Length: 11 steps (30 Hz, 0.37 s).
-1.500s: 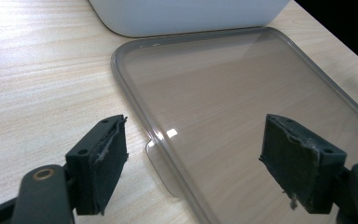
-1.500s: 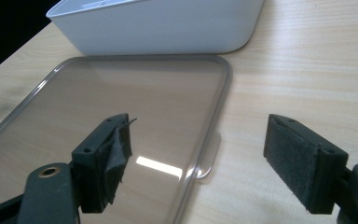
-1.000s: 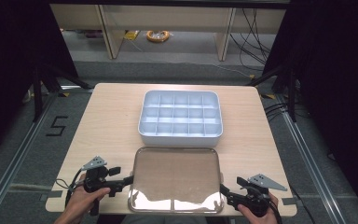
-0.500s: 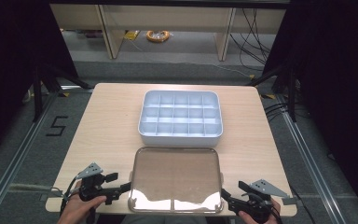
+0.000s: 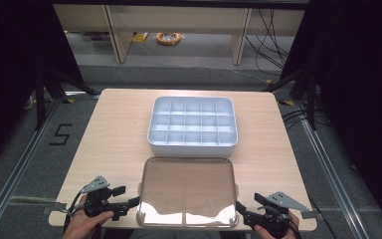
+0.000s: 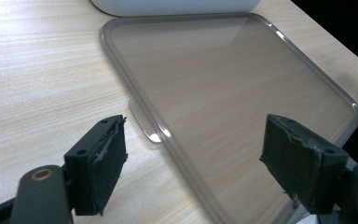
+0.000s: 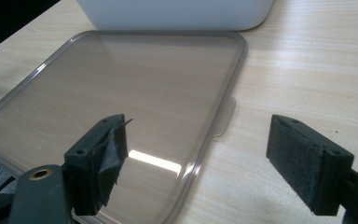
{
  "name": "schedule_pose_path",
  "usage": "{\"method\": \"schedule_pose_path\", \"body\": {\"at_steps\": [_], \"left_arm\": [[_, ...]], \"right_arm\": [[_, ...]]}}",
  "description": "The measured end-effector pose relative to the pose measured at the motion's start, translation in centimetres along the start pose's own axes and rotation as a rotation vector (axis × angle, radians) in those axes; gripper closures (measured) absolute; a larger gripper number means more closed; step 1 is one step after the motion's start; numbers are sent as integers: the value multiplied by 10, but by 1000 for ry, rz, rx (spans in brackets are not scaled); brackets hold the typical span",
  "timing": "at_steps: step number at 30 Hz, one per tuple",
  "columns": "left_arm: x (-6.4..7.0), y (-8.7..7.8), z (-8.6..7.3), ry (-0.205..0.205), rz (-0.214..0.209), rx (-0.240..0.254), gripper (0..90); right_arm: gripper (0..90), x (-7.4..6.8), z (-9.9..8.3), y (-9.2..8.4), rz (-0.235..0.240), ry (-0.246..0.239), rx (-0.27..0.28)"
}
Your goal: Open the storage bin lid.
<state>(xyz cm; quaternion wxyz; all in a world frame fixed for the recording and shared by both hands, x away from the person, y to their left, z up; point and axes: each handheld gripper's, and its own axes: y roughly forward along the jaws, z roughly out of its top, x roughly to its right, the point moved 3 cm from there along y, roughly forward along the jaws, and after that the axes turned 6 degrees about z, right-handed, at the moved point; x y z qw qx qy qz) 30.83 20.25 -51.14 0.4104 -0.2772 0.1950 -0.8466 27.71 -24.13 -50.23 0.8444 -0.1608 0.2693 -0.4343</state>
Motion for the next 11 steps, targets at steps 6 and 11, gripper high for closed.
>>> {"method": "schedule_pose_path", "body": {"at_steps": [6, 11], "left_arm": [[0, 0, 0, -4, 0, -9, 215], [0, 0, 0, -3, 4, -8, 218]], "right_arm": [[213, -2, -1, -1, 6, 36, -10], [213, 3, -1, -1, 15, 26, -13]]}}
